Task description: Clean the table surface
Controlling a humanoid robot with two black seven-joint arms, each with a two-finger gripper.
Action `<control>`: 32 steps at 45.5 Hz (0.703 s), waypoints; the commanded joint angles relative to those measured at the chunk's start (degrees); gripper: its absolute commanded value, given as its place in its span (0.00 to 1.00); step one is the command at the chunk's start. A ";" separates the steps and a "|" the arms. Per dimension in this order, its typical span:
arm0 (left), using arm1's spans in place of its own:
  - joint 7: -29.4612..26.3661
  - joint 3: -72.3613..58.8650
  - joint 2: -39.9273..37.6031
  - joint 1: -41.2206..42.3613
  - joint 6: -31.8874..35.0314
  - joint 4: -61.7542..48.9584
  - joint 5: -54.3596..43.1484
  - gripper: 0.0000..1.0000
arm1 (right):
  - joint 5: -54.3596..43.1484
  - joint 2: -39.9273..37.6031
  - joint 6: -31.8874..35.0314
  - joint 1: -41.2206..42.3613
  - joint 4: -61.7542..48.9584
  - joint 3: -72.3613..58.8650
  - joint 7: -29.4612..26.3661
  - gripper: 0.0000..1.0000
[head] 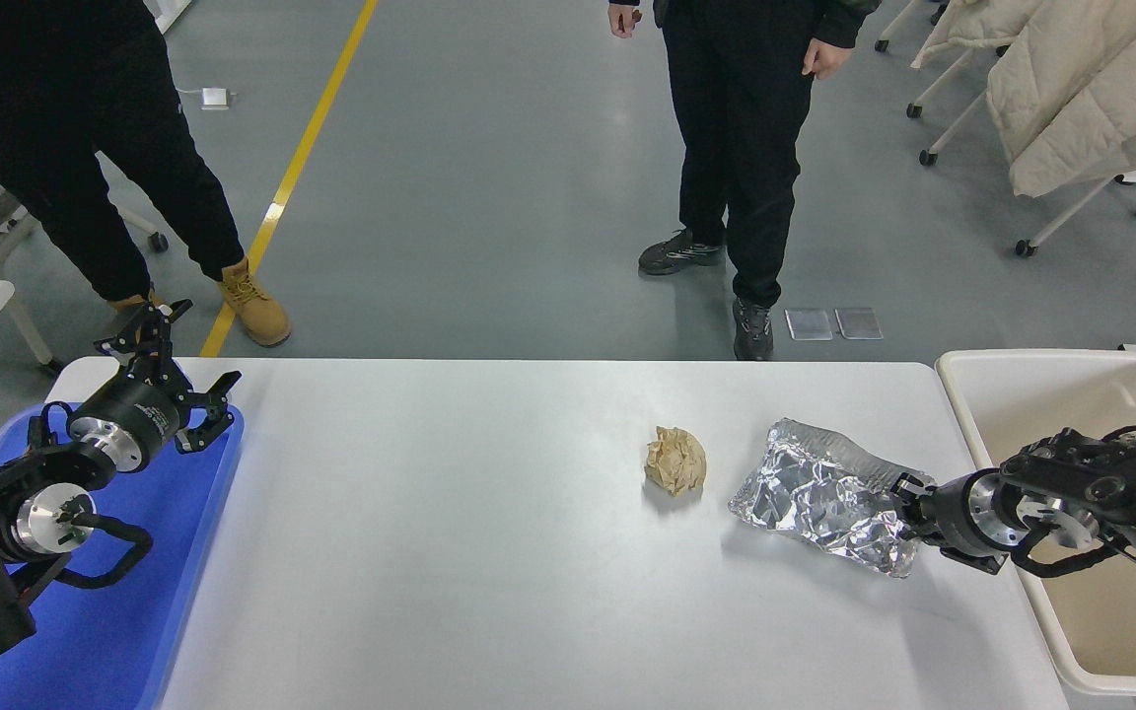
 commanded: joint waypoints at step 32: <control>0.00 -0.01 0.00 -0.02 0.00 0.00 0.00 1.00 | 0.04 -31.43 11.25 39.06 27.06 -16.45 -7.10 0.00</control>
